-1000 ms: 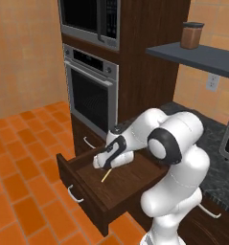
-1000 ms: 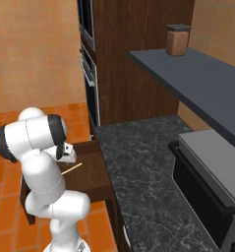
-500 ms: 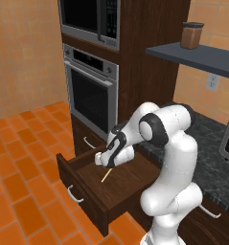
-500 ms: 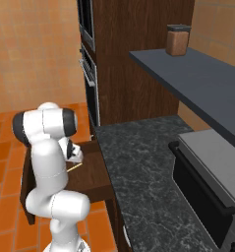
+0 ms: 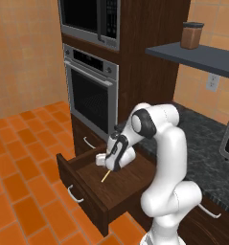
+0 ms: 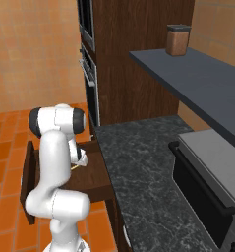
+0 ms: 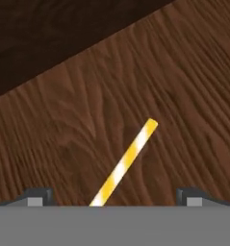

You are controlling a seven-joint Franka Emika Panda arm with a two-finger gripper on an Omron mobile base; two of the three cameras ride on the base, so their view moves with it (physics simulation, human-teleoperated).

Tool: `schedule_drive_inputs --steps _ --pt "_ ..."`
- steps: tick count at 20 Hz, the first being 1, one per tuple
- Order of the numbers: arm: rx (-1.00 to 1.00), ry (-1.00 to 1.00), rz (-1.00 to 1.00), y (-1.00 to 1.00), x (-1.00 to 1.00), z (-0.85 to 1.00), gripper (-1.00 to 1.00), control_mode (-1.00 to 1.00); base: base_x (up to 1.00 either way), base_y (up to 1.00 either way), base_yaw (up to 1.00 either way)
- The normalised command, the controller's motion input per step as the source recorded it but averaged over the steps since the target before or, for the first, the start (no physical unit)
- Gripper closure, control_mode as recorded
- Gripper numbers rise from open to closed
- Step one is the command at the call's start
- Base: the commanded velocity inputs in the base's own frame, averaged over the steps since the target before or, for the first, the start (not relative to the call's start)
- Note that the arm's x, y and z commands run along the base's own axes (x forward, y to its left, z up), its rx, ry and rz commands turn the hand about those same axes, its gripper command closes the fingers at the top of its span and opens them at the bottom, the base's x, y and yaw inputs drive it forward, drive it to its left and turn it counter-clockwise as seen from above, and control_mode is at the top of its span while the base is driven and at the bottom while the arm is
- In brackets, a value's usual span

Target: Take a straw from the drawer in front and place it inside the glass cup on the dining counter.

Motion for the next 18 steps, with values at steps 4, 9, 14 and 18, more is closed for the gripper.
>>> schedule_drive_inputs --steps 4,9,14,18 --pt "0.00 0.00 -0.09 -0.06 0.39 -0.33 -1.00 -1.00 0.00 0.00 0.00" --pt "0.00 0.00 -0.08 -0.03 0.34 -0.33 -1.00 -1.00 0.00 0.00 0.00" --pt "0.00 0.00 -0.07 0.00 0.03 -0.35 1.00 -1.00 0.00 0.00 0.00" --pt "0.00 0.00 -0.05 0.00 0.00 -0.24 1.00 -1.00 0.00 0.00 0.00"
